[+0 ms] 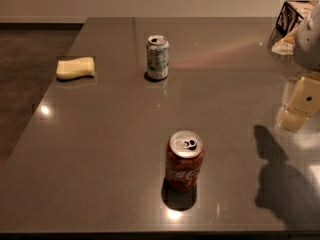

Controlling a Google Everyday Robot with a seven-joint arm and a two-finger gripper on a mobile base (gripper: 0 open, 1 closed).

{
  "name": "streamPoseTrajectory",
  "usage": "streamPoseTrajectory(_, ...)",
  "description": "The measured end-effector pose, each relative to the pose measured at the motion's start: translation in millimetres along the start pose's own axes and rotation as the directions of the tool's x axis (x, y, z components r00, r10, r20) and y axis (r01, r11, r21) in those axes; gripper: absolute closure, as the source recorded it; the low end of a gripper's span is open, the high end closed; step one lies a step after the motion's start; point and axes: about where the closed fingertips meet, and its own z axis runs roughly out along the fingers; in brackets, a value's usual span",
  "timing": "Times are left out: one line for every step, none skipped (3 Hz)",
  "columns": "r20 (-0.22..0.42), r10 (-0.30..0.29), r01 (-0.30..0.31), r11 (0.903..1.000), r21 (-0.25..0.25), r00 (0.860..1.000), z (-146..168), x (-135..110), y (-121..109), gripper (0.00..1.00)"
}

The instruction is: Knock coke can over

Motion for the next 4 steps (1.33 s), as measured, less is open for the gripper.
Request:
streamPoseTrajectory(0.003,-0.002,0.002,1.0,0.001,1.0,-1,-1,0,0.0)
streamPoseTrajectory(0.062,-0.025,0.027,0.9992,-0.029,0.998,5,-14,15,0.0)
streamPoseTrajectory(0.194,-0.092,0.109,0.9906,-0.082,0.977,19,-47,52,0.0)
streamPoseTrajectory(0.36,-0.148,0.206,0.9703,-0.128,0.921,39,-88,92,0.0)
